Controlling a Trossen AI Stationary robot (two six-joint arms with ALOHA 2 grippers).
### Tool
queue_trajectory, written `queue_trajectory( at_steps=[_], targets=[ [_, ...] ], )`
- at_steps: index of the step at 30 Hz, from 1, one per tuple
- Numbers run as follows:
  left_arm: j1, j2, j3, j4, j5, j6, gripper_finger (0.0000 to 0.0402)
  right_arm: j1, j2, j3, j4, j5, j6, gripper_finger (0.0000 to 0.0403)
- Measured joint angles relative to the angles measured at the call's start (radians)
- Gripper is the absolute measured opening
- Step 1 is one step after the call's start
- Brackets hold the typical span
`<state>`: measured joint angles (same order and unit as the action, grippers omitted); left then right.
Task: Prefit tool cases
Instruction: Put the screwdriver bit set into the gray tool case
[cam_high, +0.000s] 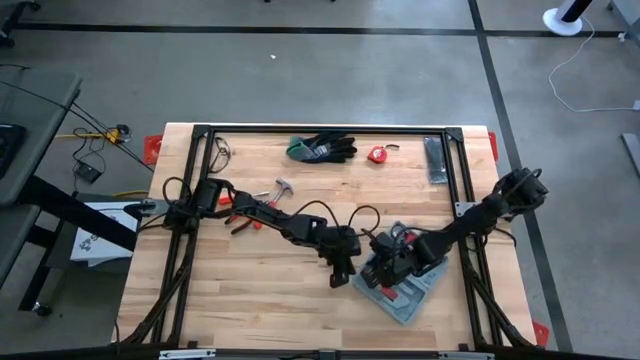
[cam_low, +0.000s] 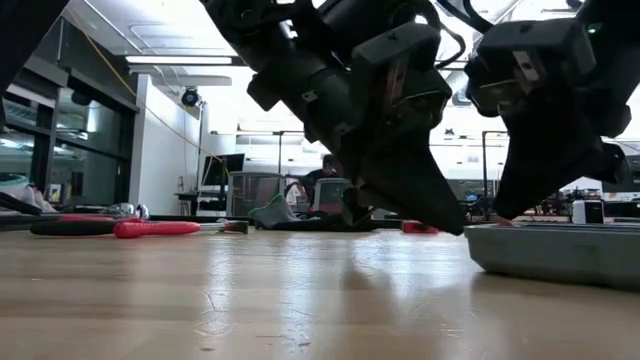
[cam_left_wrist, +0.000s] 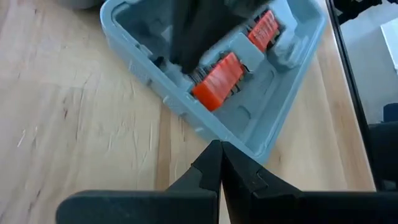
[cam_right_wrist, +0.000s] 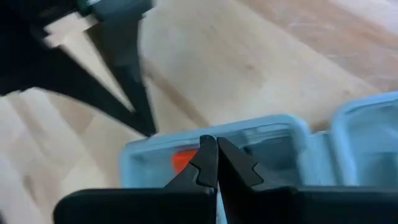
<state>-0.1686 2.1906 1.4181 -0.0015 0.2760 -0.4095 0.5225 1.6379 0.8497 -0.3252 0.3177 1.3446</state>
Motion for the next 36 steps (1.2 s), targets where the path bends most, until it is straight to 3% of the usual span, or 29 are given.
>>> queue_trajectory(
  at_steps=[13, 22, 36],
  targets=[
    [-0.003, 0.000, 0.000, 0.000, -0.019, 0.009, 0.0000, 0.023, 0.008, 0.001, 0.040, -0.037, -0.002, 0.0000],
    [-0.003, 0.000, -0.001, -0.001, -0.019, 0.011, 0.0000, 0.021, 0.095, 0.005, 0.146, -0.081, -0.001, 0.0000],
    [0.000, 0.000, -0.001, 0.000, -0.013, 0.029, 0.0000, 0.021, 0.122, 0.004, 0.138, -0.118, 0.007, 0.0000]
  ],
)
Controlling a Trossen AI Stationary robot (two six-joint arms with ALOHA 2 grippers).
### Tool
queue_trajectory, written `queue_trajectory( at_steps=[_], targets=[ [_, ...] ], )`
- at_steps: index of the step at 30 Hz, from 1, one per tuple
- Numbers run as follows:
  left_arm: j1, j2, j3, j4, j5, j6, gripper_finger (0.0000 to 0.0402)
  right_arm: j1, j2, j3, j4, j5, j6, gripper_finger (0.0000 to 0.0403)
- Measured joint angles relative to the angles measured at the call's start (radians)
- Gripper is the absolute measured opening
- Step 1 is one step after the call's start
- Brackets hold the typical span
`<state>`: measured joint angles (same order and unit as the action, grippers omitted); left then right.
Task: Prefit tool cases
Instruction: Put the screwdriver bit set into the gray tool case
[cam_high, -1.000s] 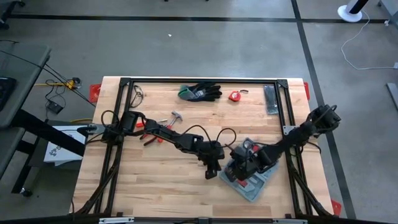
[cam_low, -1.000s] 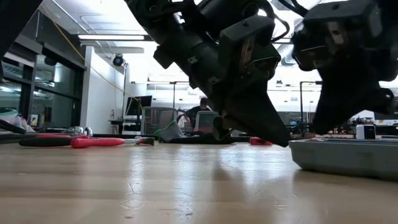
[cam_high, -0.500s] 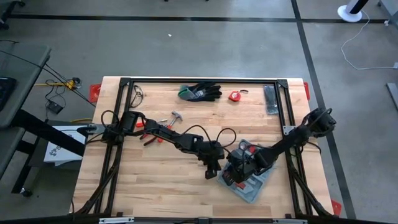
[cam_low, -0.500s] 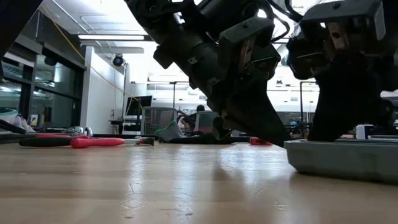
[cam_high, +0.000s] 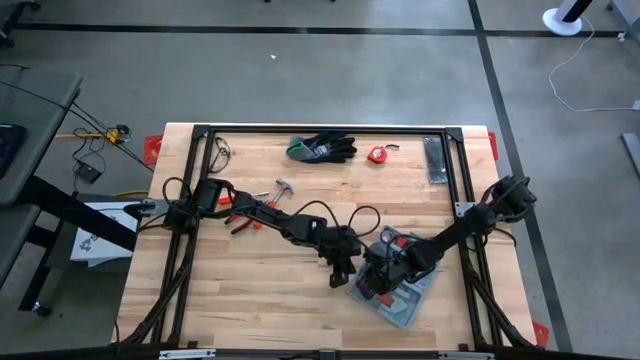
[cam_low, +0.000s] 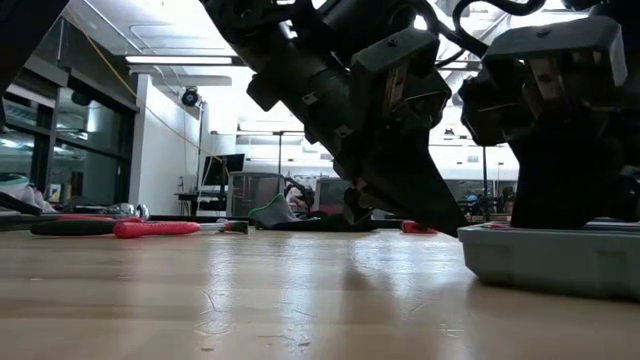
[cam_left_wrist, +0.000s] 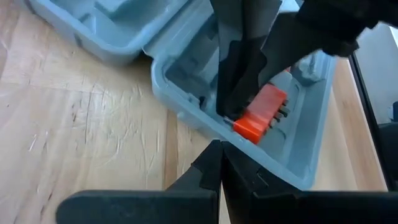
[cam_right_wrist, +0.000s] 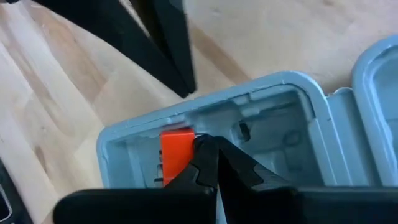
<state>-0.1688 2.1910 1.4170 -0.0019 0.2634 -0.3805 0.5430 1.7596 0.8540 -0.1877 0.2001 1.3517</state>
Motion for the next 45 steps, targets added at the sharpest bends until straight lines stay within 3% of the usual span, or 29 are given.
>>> queue_trajectory(
  at_steps=[10, 18, 23, 31, 45],
  targets=[
    [0.000, 0.000, 0.000, 0.000, 0.021, -0.004, 0.0000, 0.053, -0.109, -0.005, -0.148, 0.105, 0.075, 0.0000],
    [-0.001, -0.053, 0.000, -0.001, -0.022, 0.040, 0.0000, 0.144, -0.121, 0.023, -0.129, 0.166, 0.132, 0.0000],
    [-0.002, -0.075, 0.008, 0.024, -0.061, 0.106, 0.0000, 0.158, -0.111, 0.023, -0.093, 0.175, 0.150, 0.0000],
    [0.001, -0.011, 0.131, -0.099, -0.057, 0.217, 0.0000, 0.158, -0.033, 0.040, -0.013, 0.150, 0.140, 0.0000],
    [0.007, 0.119, 0.252, -0.150, 0.054, 0.288, 0.0000, 0.158, -0.004, 0.043, -0.077, 0.110, 0.196, 0.0000]
  ],
)
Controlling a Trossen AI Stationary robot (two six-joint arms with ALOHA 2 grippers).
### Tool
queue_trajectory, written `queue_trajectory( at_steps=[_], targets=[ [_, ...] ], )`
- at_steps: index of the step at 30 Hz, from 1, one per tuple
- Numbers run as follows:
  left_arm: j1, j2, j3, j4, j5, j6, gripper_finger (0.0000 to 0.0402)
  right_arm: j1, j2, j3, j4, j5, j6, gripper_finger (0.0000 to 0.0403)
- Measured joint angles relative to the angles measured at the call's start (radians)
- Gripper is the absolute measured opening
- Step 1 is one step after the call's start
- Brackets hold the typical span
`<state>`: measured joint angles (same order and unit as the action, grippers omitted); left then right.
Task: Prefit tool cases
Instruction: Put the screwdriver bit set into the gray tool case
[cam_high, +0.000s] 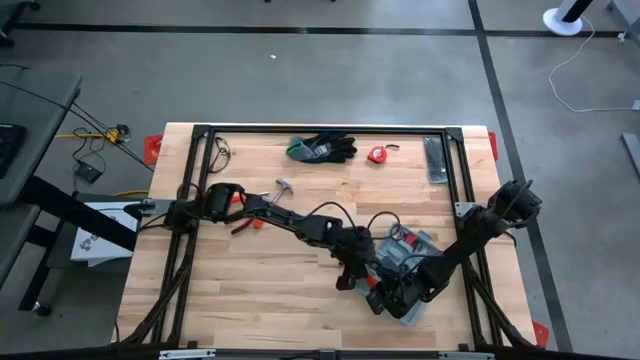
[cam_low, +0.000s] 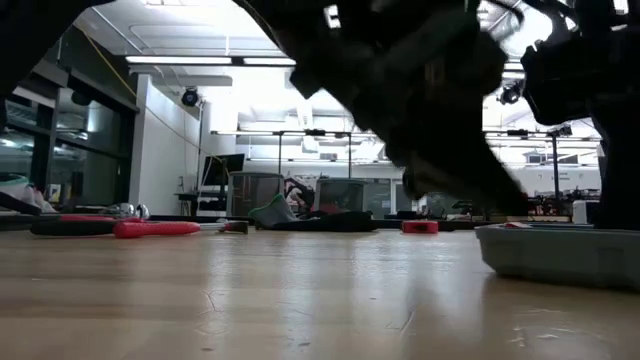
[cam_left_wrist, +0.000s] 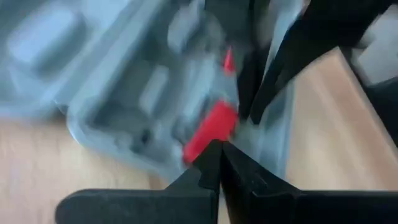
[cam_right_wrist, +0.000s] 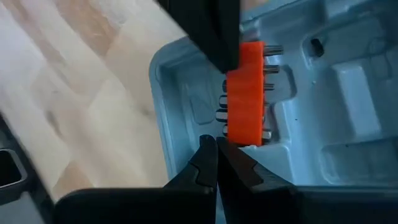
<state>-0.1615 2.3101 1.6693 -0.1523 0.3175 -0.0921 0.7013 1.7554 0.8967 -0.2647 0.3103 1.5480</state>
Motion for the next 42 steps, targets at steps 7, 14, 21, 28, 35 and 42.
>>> queue_trajectory(
  at_steps=[7, 14, 21, 28, 35, 42],
  targets=[
    [-0.007, 0.001, 0.010, -0.056, -0.003, 0.016, 0.0000, 0.000, 0.001, -0.001, -0.057, 0.007, 0.028, 0.0000],
    [-0.004, -0.017, 0.008, -0.058, -0.020, 0.027, 0.0000, 0.001, 0.001, -0.001, -0.055, 0.025, 0.053, 0.0000],
    [0.047, -0.037, 0.009, 0.001, -0.039, 0.036, 0.0000, 0.020, 0.001, -0.002, -0.025, 0.034, 0.076, 0.0000],
    [0.055, -0.021, 0.008, 0.035, -0.019, 0.050, 0.0000, 0.028, 0.001, -0.002, -0.019, 0.039, 0.112, 0.0000],
    [0.039, 0.005, 0.008, 0.054, -0.002, 0.054, 0.0000, 0.026, 0.001, -0.002, -0.017, 0.039, 0.123, 0.0000],
    [0.043, 0.010, 0.008, -0.014, 0.005, 0.065, 0.0000, 0.026, 0.001, -0.002, -0.054, 0.039, 0.170, 0.0000]
  ],
)
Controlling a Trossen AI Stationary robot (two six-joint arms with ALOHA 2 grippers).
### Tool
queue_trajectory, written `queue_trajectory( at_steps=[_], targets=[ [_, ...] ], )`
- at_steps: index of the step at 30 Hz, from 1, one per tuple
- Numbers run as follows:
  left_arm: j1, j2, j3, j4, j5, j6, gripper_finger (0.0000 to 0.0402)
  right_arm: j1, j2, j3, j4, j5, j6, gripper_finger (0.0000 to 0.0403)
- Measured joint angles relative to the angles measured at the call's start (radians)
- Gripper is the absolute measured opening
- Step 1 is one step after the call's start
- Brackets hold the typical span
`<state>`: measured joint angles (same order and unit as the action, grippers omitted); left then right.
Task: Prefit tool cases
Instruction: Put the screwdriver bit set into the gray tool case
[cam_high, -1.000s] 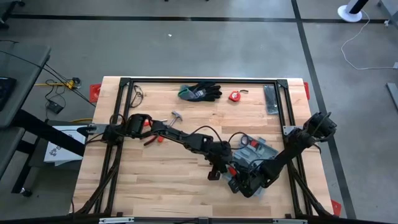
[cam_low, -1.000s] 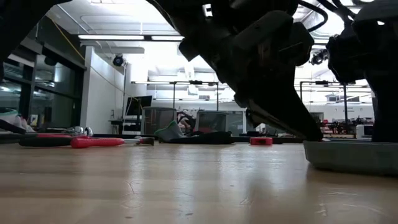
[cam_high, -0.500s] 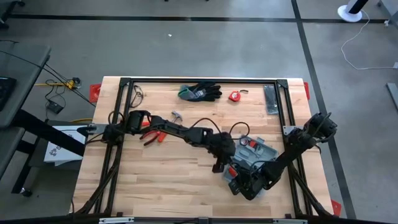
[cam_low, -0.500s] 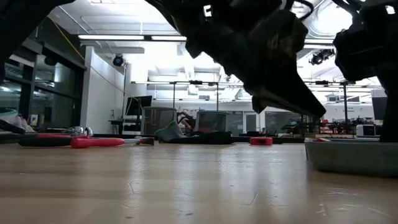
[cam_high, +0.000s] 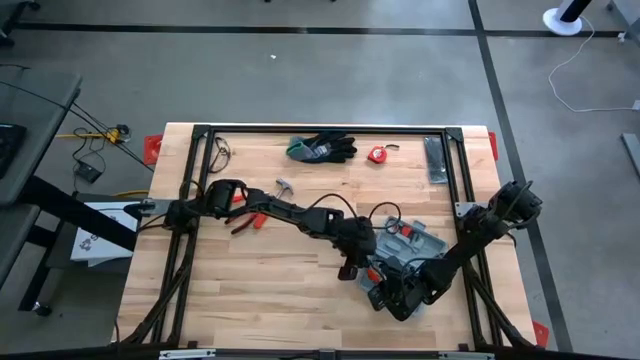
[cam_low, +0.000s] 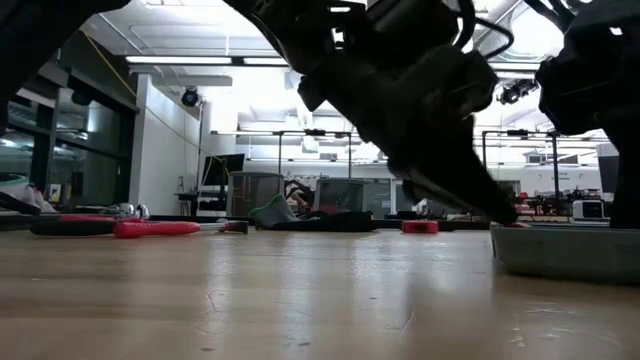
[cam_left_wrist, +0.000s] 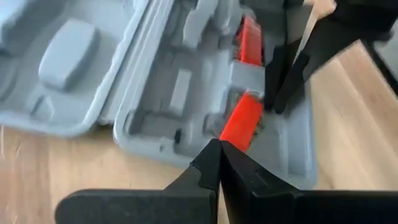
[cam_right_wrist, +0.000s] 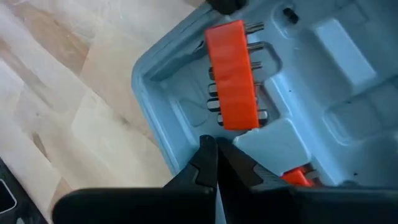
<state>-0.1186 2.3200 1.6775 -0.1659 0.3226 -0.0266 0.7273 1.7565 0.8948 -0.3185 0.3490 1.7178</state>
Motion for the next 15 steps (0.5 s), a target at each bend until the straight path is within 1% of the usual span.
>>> queue_trajectory(
  at_steps=[3, 6, 15],
  targets=[
    [-0.004, -0.003, 0.002, -0.059, 0.006, 0.010, 0.0000, 0.000, 0.000, 0.000, -0.007, 0.003, 0.001, 0.0000],
    [-0.021, -0.008, 0.005, -0.125, 0.015, 0.012, 0.0000, -0.009, 0.000, 0.000, -0.001, -0.007, -0.033, 0.0000],
    [-0.063, -0.009, 0.003, -0.214, 0.011, -0.006, 0.0000, -0.064, 0.000, 0.000, 0.050, -0.041, -0.162, 0.0000]
  ],
)
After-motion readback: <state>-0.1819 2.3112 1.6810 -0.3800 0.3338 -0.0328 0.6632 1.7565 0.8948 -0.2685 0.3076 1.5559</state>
